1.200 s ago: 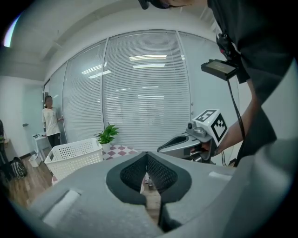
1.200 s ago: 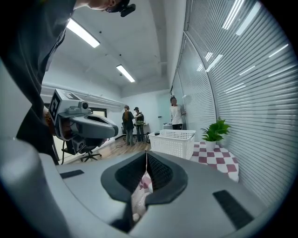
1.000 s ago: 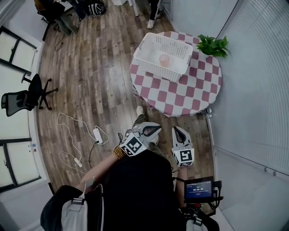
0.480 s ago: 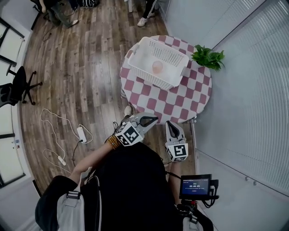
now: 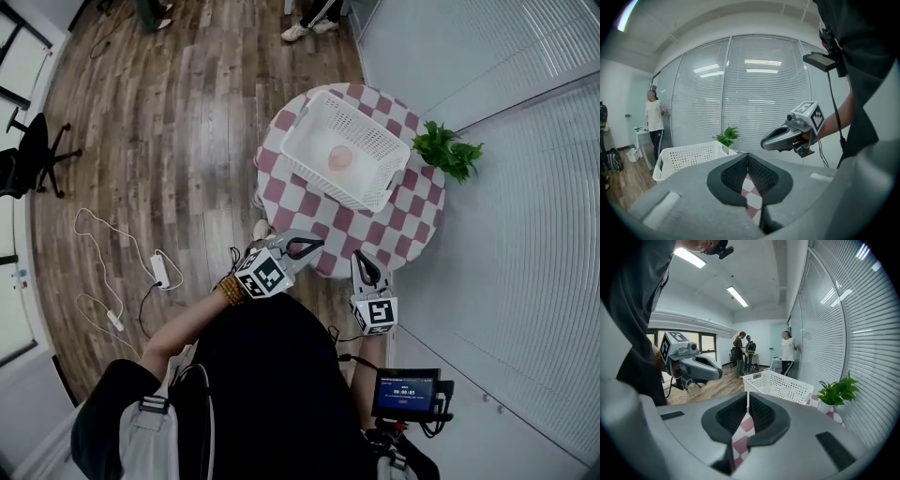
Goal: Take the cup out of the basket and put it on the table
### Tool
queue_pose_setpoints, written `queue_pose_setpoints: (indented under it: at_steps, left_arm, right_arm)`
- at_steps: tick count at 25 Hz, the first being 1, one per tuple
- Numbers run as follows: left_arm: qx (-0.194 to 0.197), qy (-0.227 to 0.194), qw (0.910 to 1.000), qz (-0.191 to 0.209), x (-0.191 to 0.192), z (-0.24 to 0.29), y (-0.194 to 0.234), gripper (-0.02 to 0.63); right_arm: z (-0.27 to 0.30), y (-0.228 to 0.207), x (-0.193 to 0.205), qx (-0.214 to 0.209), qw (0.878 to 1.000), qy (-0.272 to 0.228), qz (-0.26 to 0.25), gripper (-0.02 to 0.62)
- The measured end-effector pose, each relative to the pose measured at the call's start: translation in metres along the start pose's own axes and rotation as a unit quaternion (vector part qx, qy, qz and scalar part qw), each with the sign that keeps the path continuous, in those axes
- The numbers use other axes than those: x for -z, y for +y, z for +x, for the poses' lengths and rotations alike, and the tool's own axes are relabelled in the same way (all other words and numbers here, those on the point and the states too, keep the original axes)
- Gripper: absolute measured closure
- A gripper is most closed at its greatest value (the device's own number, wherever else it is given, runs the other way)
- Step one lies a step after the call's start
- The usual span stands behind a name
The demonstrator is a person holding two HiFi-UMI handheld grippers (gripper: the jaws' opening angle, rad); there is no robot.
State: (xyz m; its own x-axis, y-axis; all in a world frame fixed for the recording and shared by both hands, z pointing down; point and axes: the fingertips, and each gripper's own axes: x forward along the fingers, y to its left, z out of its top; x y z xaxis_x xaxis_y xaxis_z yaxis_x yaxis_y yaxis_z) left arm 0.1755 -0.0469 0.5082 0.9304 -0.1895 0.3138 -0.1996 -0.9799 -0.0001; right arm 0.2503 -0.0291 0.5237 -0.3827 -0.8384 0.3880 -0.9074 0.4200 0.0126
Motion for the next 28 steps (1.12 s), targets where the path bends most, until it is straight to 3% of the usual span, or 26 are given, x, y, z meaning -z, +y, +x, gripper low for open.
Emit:
queue_pose_setpoints:
  at_steps: [11,16,21,26,28]
  left_arm:
    - [0.003,-0.005,0.9999,-0.013,0.019,-0.017,0.081,0.6]
    - [-0.005,-0.008,0.9996,-0.028,0.033,-0.033,0.116,0.6]
    - [-0.02,-0.01,0.9982,-0.055,0.049,-0.049,0.153,0.6]
    - [-0.035,0.005,0.9959,-0.084,0.074,-0.059,0.181,0.6]
    - [-0.046,0.009,0.9946,-0.093,0.078,-0.061,0.188,0.6]
  right_arm:
    - [0.065,-0.029,-0.018,-0.014,0.996,0.062,-0.059,0.583]
    - [0.097,-0.047,-0.019,-0.031,0.989,0.113,-0.095,0.583]
    - [0.131,-0.058,-0.015,-0.081,0.961,0.185,-0.189,0.583]
    - [0.164,-0.075,-0.008,-0.136,0.935,0.231,-0.234,0.581]
    - [0.179,-0.082,-0.005,-0.159,0.918,0.254,-0.26,0.581]
